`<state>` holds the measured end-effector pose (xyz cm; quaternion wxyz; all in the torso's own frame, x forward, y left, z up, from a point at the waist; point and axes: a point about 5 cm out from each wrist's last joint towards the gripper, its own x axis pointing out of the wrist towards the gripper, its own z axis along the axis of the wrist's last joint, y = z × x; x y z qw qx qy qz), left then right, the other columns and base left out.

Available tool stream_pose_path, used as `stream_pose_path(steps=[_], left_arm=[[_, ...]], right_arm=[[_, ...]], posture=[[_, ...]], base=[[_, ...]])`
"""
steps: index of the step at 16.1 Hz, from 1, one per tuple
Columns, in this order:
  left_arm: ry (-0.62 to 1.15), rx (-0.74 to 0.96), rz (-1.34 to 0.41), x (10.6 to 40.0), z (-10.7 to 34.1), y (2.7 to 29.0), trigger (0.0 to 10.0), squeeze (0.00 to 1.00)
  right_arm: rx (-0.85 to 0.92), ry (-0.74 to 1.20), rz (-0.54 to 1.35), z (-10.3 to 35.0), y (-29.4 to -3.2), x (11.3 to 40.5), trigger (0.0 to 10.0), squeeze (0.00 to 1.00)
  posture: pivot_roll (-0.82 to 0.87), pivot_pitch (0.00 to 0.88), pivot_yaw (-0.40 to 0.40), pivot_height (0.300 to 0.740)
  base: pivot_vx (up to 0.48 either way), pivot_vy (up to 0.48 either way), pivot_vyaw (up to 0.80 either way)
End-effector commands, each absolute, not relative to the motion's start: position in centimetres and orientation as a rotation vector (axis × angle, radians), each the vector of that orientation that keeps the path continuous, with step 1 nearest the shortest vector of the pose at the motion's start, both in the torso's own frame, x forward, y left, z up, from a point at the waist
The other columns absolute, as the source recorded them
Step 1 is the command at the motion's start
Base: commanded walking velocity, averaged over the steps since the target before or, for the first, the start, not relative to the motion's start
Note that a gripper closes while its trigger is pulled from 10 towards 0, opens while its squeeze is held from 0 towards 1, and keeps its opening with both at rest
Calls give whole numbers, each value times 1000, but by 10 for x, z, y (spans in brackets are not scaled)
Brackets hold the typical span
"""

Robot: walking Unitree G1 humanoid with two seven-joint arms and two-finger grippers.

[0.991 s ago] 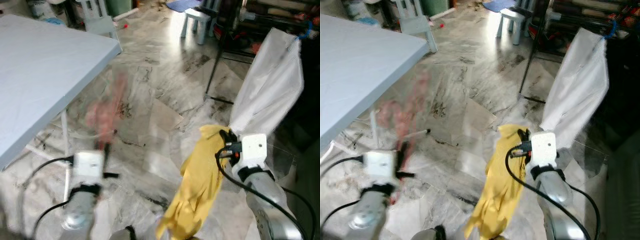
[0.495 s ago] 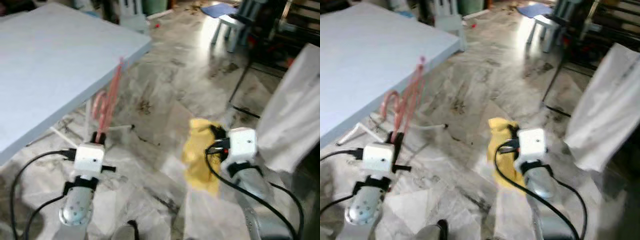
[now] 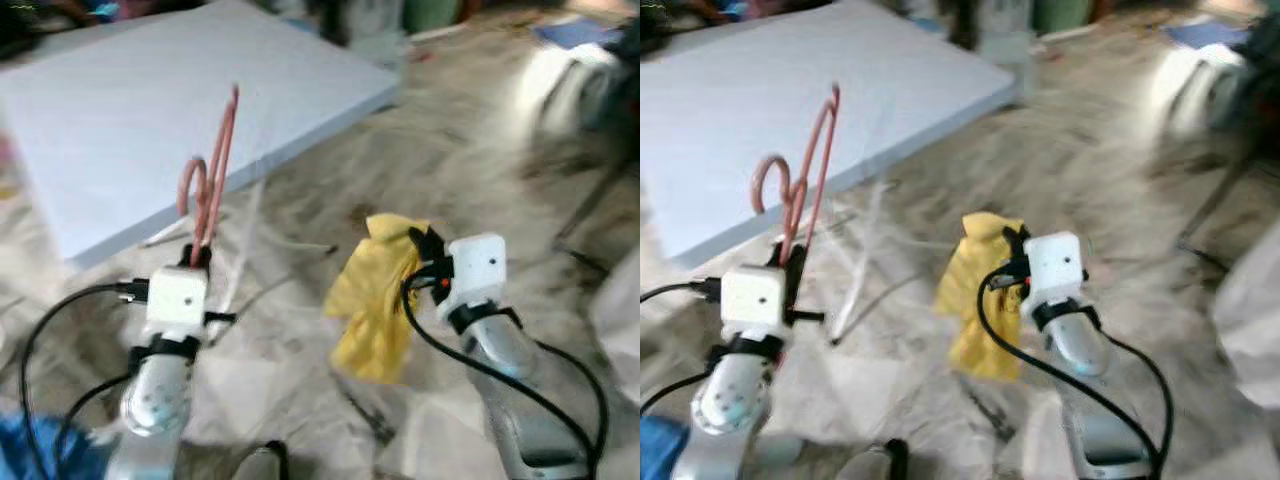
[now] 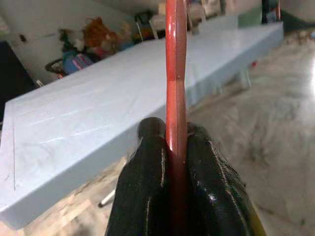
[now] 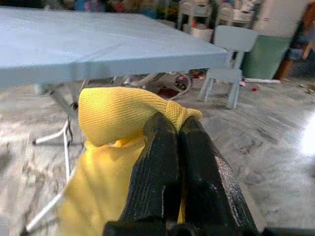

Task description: Hang hanger

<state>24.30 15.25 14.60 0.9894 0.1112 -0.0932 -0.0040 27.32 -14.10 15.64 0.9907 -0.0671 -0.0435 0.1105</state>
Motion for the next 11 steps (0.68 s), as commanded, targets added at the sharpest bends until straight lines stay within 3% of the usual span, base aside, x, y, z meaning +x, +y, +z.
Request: stream_pose_path(steps=[1, 7, 10, 11], left_arm=[[-212, 237, 21, 243, 154, 158, 10000, 0], [-108, 167, 119, 226, 133, 173, 10000, 0], [-129, 150, 109, 231, 139, 165, 10000, 0], [-139, 145, 110, 232, 142, 164, 10000, 0]], right_arm=[[-129, -171, 241, 174, -134, 273, 10000, 0], [-145, -196, 290, 181, -130, 287, 10000, 0], [-134, -219, 288, 189, -129, 296, 10000, 0], [-120, -216, 278, 187, -130, 296, 10000, 0]], posture=[[0, 126, -2, 740], [48, 94, -61, 740], [74, 123, -66, 740], [84, 124, -66, 740]], base=[[0, 0, 800], [0, 0, 795], [0, 0, 788], [0, 0, 0]])
